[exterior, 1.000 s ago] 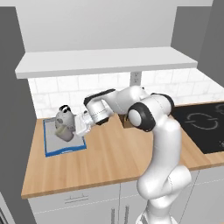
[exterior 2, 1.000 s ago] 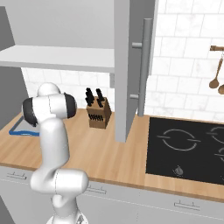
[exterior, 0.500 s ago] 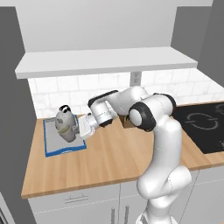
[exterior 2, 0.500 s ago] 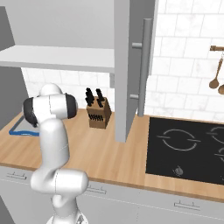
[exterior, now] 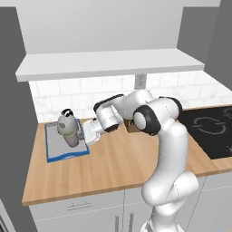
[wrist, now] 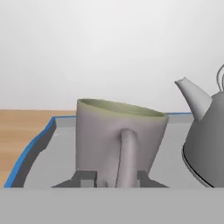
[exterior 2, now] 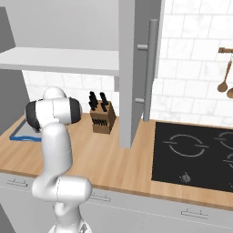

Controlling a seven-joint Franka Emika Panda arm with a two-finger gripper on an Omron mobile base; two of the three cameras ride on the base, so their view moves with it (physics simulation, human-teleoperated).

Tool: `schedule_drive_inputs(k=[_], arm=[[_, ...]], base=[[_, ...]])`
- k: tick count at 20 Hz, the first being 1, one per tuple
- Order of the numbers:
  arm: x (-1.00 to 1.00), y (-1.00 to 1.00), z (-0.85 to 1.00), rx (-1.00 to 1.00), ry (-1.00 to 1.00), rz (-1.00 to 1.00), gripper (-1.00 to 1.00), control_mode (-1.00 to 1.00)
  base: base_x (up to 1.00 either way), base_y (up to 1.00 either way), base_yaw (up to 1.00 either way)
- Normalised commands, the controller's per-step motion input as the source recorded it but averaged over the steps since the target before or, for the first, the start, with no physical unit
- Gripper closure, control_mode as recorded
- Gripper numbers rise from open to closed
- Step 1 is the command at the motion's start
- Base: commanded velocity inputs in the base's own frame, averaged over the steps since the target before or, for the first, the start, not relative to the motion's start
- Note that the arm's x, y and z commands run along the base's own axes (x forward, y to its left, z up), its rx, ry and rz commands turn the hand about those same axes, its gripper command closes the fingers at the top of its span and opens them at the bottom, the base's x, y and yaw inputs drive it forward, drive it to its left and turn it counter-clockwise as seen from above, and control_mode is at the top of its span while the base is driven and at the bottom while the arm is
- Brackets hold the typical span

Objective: Pick the kettle from the counter and place it on the tray. Then pick the mug from the cabinet and place it on the tray. Then close the cabinet doors.

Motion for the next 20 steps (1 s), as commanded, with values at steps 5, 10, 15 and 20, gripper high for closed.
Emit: schedule_drive_inputs(k=[5,10,15,20], arm=[[0.00,-0.06,-0.10,0.00,-0.05,0.00,-1.00,-1.00],[-0.01,-0.05,-0.14,0.00,-0.07,0.00,-1.00,-1.00],[-0.07,-0.06,0.11,0.00,-0.08,0.00,-1.00,-1.00],[-0.32,0.00,0.46,0.06,-0.10,0.00,-1.00,-1.00]], base=[[0.00,0.00,0.00],[0.00,0.00,0.00],[0.00,0.00,0.00],[0.00,0.00,0.00]])
